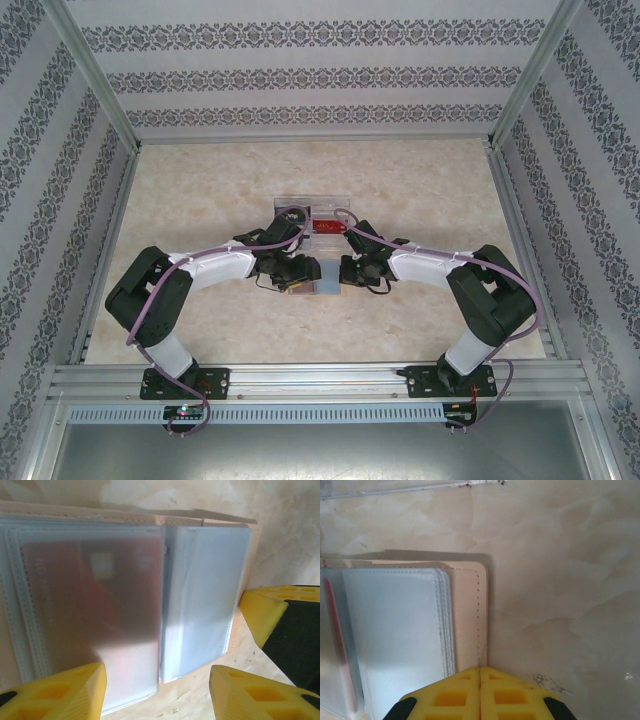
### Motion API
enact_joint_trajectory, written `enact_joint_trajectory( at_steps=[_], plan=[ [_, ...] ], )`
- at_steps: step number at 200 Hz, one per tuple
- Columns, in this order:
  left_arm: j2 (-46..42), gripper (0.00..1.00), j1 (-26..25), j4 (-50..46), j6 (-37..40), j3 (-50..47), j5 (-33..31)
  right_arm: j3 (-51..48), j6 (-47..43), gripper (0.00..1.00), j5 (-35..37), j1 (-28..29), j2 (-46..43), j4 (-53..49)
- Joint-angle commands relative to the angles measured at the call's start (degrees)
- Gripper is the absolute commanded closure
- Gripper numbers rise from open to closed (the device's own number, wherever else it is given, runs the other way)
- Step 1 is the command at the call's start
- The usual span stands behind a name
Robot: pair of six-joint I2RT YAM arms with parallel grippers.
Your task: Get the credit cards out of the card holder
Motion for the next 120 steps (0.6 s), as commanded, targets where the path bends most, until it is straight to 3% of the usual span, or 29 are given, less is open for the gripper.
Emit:
enact_joint_trajectory(
  at_steps=[1, 63, 120],
  plan=[
    [-0.25, 0.43, -0.67, 2.2, 0.99, 0.86, 1.3, -0.02, 0.13, 0.91, -0.79, 1.05, 1.94, -0.41],
    [-3.5, 0.45, 0.27, -5.53, 1.12, 0.55, -9.53, -0.21, 0.11, 0.91, -0.9, 1.06, 1.96, -0.55],
    [-3.02, 0.46, 0.74, -5.69, 0.46, -0.5, -9.61, -0.12, 0.21, 0.91, -1.09, 1.22, 2.47, -0.42]
  ],
)
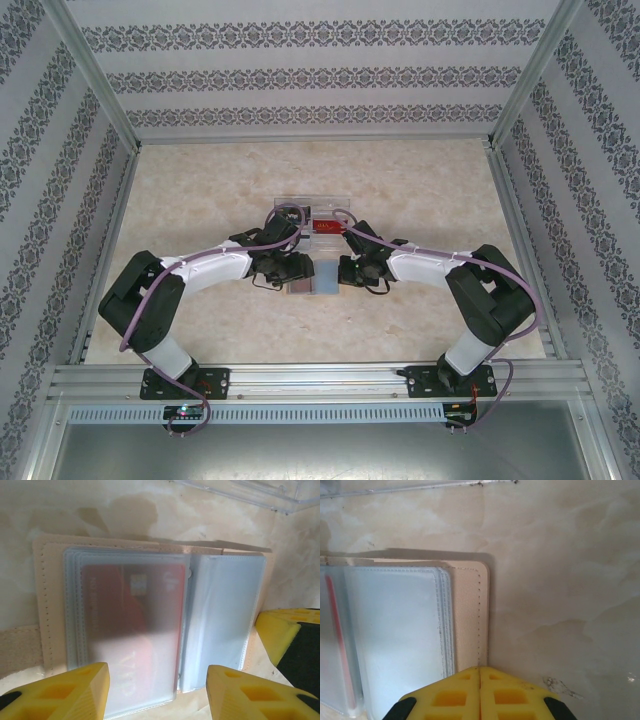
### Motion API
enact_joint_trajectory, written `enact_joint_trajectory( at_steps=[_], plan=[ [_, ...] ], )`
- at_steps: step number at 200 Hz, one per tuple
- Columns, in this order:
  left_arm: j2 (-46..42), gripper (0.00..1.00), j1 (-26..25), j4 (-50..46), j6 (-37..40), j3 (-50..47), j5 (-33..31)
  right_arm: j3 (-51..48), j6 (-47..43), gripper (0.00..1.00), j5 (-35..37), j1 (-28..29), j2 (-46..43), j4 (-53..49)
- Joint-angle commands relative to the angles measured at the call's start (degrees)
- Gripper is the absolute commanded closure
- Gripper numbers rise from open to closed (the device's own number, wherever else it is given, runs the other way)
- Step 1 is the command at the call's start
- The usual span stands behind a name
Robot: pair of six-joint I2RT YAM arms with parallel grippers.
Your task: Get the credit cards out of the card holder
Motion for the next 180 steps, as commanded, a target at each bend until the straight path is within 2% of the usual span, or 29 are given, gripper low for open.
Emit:
enact_joint_trajectory(
  at_steps=[1, 38, 121, 180],
  plan=[
    [-0.53, 0.46, 0.39, -2.39, 0.44, -0.41, -1.82, -0.16, 0.22, 0.91, -0.88, 0.75, 2.18, -1.13],
    [-0.5, 0.46, 0.39, -3.78, 0.38, -0.38, -3.63, -0.1, 0.36, 0.91, -0.98, 0.88, 2.37, -1.06],
    [2.44, 0.48, 0.43, -2.89, 0.7, -0.11, -0.84, 0.21, 0.31, 0.91, -1.13, 1.05, 2.91, -1.05],
    [1.19, 0.49, 0.4, -3.73, 0.53, -0.07, -2.31, 0.13, 0.33, 0.91, -1.18, 1.14, 3.05, -1.14]
  ],
)
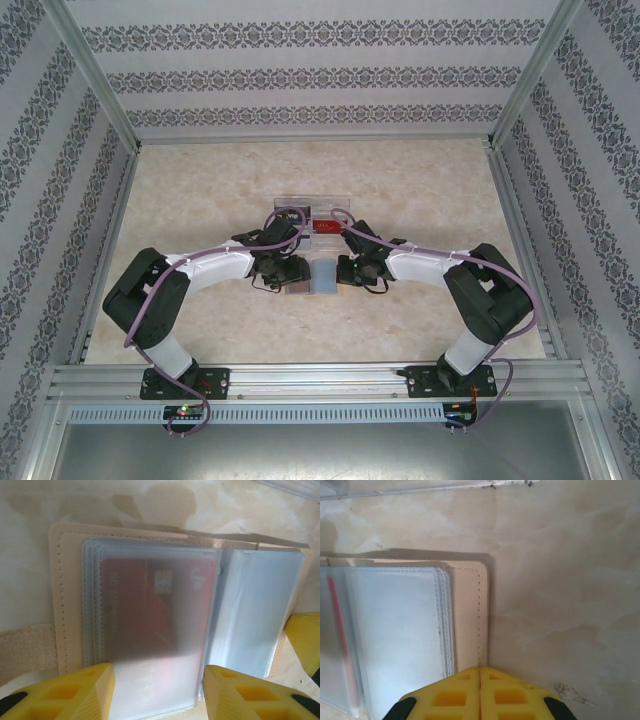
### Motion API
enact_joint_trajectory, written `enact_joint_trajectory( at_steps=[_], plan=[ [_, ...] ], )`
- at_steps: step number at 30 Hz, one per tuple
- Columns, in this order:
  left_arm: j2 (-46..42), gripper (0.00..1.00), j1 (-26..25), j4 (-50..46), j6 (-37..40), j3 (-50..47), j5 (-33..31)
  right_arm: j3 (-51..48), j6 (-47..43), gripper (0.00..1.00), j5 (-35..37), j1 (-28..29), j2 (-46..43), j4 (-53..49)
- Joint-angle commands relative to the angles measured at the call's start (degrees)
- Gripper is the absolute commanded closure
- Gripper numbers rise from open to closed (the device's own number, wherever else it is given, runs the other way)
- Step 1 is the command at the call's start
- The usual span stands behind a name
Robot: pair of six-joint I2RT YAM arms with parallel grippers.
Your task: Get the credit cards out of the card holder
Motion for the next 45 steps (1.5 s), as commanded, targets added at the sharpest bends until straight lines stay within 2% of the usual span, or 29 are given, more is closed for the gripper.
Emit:
enact_joint_trajectory(
  at_steps=[1, 6, 12, 23, 33, 45],
  plan=[
    [-0.53, 0.49, 0.42, -2.12, 0.53, -0.05, -0.96, -0.42, 0.35, 0.91, -0.68, 0.87, 2.3, -1.7],
    [-2.8, 0.49, 0.38, -4.46, 0.53, -0.05, -4.91, -0.48, 0.53, 0.91, -0.48, 0.77, 2.47, -1.75],
    [-1.93, 0.49, 0.54, -4.9, 0.7, -0.1, -4.7, -0.68, 0.69, 0.91, -0.55, 0.8, 2.38, -1.64],
    [-0.38, 0.5, 0.51, -0.09, 0.93, -1.22, 0.9, -0.26, 0.72, 0.91, -0.87, 1.03, 2.54, -1.81],
    [1.09, 0.5, 0.38, -0.23, 0.97, -0.67, 2.15, -0.18, 0.74, 0.91, -0.76, 1.24, 2.54, -1.79],
    [1.28, 0.45, 0.42, 3.9, 0.12, -0.46, 5.3, 0.0, 0.82, 0.91, -0.83, 1.38, 2.72, -1.65]
  ],
)
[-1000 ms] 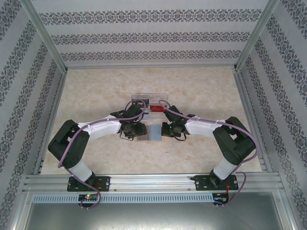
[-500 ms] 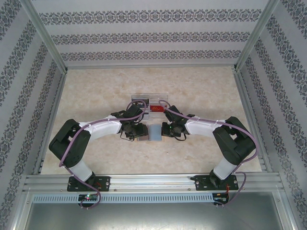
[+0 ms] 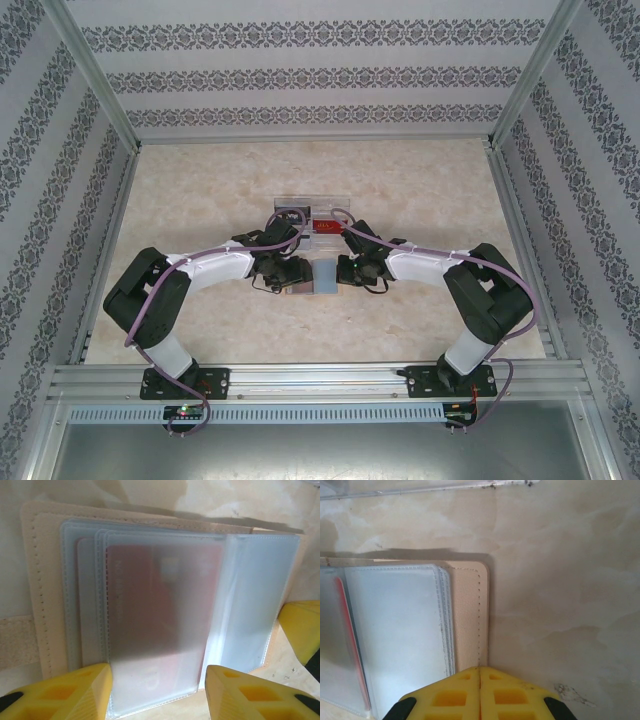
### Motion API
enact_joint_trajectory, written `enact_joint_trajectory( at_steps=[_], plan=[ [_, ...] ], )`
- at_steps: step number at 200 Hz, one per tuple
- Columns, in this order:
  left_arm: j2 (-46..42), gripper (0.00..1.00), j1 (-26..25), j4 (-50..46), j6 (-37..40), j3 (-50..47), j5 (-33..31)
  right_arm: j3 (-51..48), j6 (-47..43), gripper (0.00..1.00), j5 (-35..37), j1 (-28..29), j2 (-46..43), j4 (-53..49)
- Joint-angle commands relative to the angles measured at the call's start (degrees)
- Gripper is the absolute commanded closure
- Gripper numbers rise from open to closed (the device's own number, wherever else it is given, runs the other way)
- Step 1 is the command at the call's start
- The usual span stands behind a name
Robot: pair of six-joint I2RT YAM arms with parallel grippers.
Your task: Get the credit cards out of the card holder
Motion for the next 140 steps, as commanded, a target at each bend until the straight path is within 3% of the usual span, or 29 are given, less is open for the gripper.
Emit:
enact_joint_trajectory(
  at_steps=[1, 20, 75, 140],
  plan=[
    [0.65, 0.45, 0.45, 2.92, 0.16, -0.08, 1.89, -0.13, 0.8, 0.91, -0.83, 1.41, 2.65, -1.59],
    [-0.32, 0.45, 0.41, 2.5, 0.46, 0.31, 1.55, -0.11, 0.77, 0.91, -0.77, 1.38, 2.73, -1.61],
    [-4.31, 0.44, 1.2, -4.74, 1.41, 0.65, -7.02, -0.02, 0.8, 0.91, -0.98, 1.41, 2.94, -1.65],
    [-1.4, 0.45, 1.6, -2.31, 1.23, -0.1, -3.37, -0.03, 0.75, 0.91, -0.94, 1.4, 3.09, -1.52]
  ],
)
